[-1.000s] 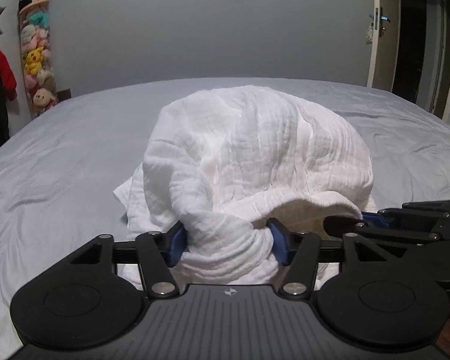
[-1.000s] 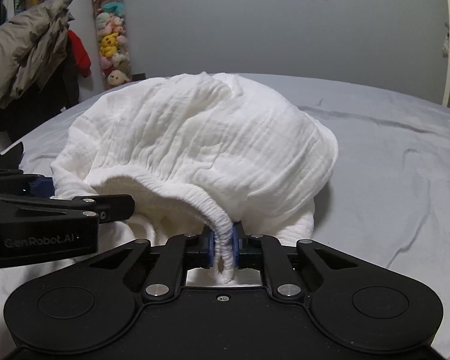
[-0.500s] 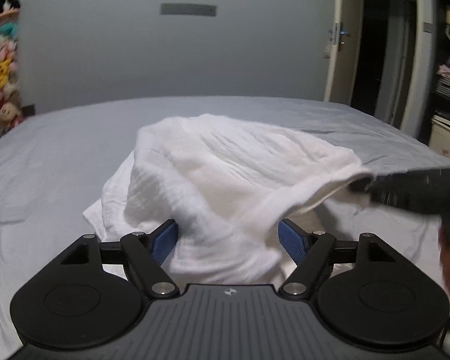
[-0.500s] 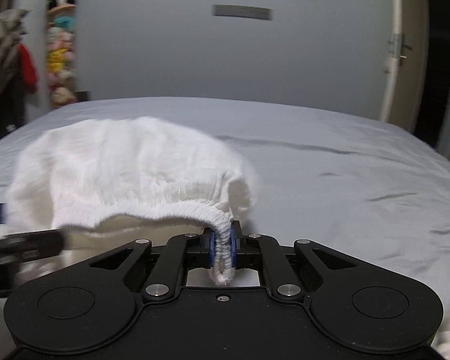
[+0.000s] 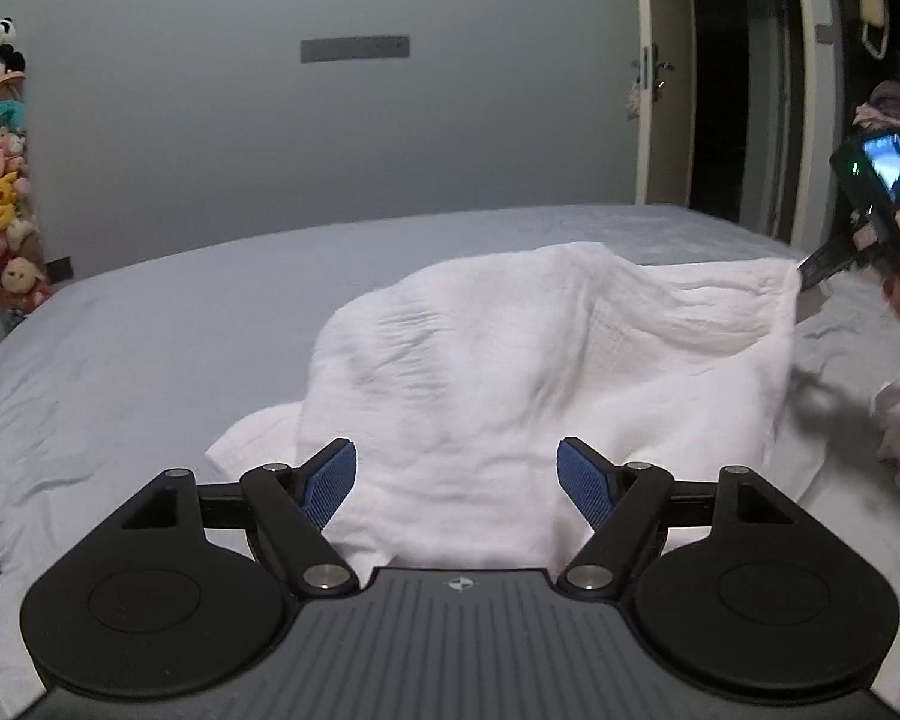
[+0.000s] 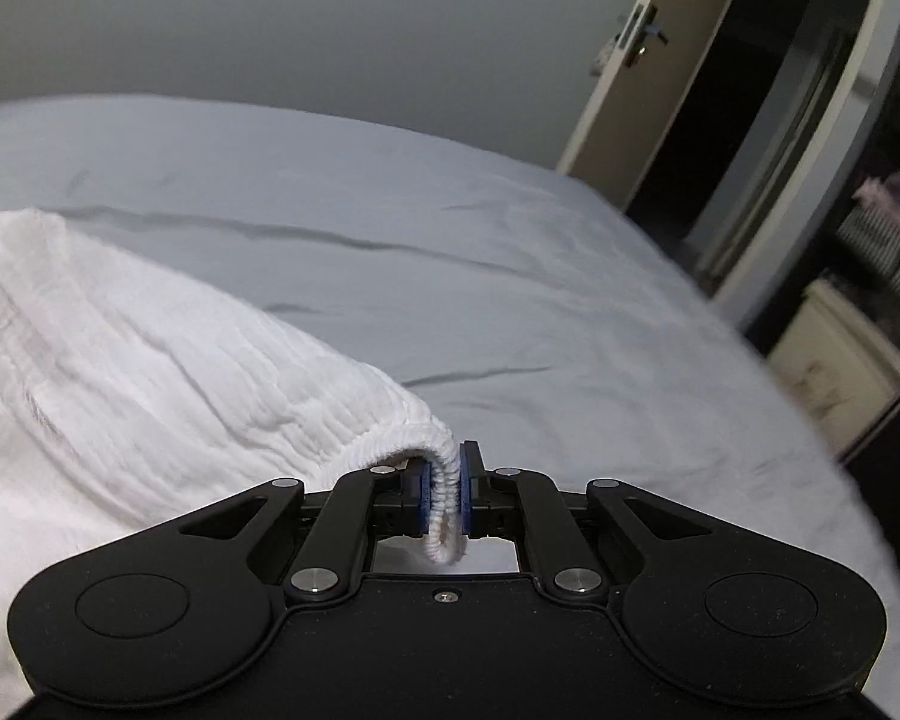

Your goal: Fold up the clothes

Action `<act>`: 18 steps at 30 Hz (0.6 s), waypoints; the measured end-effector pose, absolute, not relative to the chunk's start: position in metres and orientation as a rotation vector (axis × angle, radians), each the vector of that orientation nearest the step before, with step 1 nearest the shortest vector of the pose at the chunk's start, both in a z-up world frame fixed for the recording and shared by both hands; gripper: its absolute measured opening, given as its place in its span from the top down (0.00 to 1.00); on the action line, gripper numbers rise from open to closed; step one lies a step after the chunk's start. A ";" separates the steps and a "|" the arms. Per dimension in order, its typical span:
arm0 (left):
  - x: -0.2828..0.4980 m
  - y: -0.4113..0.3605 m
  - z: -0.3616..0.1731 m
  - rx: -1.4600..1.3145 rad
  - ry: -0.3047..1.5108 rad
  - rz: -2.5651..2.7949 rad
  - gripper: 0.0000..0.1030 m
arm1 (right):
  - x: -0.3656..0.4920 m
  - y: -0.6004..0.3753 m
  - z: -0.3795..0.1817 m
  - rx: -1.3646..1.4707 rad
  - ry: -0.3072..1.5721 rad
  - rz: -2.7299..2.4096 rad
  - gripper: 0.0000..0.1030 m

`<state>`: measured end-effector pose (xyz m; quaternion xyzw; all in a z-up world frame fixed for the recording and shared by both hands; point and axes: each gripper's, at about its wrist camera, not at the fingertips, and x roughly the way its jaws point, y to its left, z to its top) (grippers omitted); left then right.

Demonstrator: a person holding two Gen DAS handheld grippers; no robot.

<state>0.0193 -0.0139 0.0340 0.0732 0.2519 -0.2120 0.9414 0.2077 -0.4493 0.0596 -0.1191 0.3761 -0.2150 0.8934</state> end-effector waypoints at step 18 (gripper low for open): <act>0.034 0.002 0.009 0.080 0.687 -0.269 0.38 | 0.110 -0.276 0.073 -0.376 0.853 0.236 0.53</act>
